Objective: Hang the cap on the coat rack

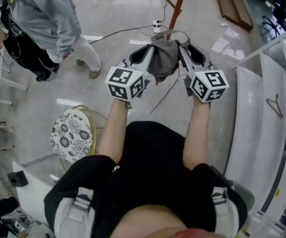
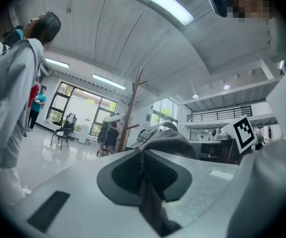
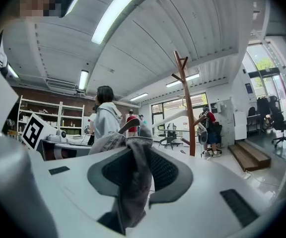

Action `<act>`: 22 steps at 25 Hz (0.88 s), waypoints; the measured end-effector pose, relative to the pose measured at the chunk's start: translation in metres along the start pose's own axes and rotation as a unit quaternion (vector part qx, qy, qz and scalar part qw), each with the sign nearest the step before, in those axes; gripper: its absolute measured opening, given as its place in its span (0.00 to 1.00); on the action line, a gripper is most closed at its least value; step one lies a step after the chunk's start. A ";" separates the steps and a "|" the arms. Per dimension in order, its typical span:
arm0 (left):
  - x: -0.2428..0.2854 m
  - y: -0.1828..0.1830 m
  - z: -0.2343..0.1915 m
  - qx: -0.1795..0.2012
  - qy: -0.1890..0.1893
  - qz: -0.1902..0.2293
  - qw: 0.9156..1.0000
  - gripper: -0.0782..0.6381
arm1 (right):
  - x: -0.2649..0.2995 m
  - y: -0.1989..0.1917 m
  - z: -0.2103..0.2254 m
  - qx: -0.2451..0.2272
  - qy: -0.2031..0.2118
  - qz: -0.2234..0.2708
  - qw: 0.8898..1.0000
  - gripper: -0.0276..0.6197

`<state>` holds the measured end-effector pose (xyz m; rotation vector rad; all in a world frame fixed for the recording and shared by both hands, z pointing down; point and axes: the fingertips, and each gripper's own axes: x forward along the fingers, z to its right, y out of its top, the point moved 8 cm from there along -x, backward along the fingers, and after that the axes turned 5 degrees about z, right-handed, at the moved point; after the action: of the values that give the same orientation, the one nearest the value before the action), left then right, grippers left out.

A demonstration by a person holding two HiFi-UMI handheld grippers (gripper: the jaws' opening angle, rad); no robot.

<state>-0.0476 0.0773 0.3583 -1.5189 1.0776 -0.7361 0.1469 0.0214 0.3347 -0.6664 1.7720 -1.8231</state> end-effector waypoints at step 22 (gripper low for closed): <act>0.133 -0.031 -0.083 -0.040 -0.084 -0.023 0.995 0.14 | 0.109 -0.036 0.109 0.052 -0.006 0.027 0.998 0.19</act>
<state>-0.0607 -0.0782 0.3950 -1.6469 0.9587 -0.5919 0.1365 -0.1318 0.3732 -0.5831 1.6581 -1.8575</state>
